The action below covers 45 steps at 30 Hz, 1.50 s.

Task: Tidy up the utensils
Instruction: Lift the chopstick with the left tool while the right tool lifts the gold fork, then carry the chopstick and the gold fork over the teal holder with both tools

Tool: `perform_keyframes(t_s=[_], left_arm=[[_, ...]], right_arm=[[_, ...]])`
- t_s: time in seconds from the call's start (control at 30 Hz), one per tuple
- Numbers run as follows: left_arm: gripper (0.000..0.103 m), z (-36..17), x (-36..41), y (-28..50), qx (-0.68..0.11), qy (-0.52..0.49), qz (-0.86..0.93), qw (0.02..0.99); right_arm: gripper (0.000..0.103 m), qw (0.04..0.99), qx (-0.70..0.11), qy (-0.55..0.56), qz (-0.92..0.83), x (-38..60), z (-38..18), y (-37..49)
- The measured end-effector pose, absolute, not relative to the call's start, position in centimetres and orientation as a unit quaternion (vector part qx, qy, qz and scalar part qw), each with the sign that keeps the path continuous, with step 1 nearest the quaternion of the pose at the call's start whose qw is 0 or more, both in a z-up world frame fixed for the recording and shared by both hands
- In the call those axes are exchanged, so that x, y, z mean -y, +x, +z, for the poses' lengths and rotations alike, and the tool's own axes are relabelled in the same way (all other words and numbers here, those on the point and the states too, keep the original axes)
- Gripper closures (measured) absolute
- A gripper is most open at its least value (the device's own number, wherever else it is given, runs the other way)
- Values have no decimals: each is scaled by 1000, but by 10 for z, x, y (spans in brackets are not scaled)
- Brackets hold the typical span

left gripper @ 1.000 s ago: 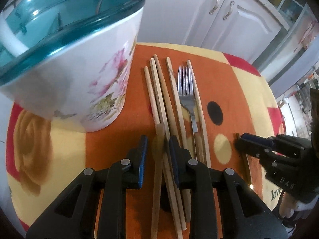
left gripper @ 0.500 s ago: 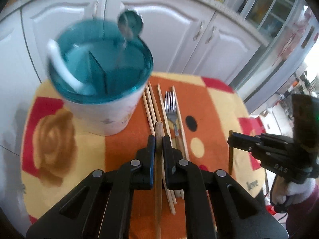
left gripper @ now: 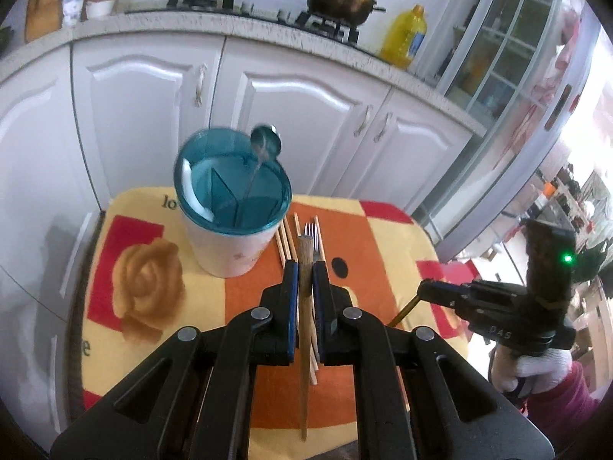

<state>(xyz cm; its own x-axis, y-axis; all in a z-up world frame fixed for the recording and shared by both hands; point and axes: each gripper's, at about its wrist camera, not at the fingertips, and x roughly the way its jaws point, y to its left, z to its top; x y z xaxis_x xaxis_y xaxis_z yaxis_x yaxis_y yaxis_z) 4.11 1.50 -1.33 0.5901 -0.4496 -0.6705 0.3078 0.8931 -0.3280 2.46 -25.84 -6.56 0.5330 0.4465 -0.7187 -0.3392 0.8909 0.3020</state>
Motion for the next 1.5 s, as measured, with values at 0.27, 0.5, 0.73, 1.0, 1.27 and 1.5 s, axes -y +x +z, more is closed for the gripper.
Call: perform_keyframes(t_s=[0.27, 0.5, 0.73, 1.0, 1.27, 1.5], left_arm=[[97, 18, -29, 38, -369, -101, -207, 901], [97, 40, -41, 41, -350, -112, -202, 908], [97, 65, -55, 44, -329, -116, -194, 917], [97, 82, -62, 43, -309, -101, -179, 929], [97, 91, -68, 48, -297, -98, -168, 935], [97, 93, -69, 50, -293, -98, -165, 936]], right_arm=[[97, 884, -403, 51, 230, 252, -42, 23], [97, 895, -374, 43, 240, 244, -12, 31], [97, 903, -347, 34, 251, 231, 12, 39], [97, 908, -333, 28, 254, 217, 28, 49], [97, 913, -318, 27, 254, 209, 44, 54], [97, 914, -312, 26, 257, 204, 53, 56]])
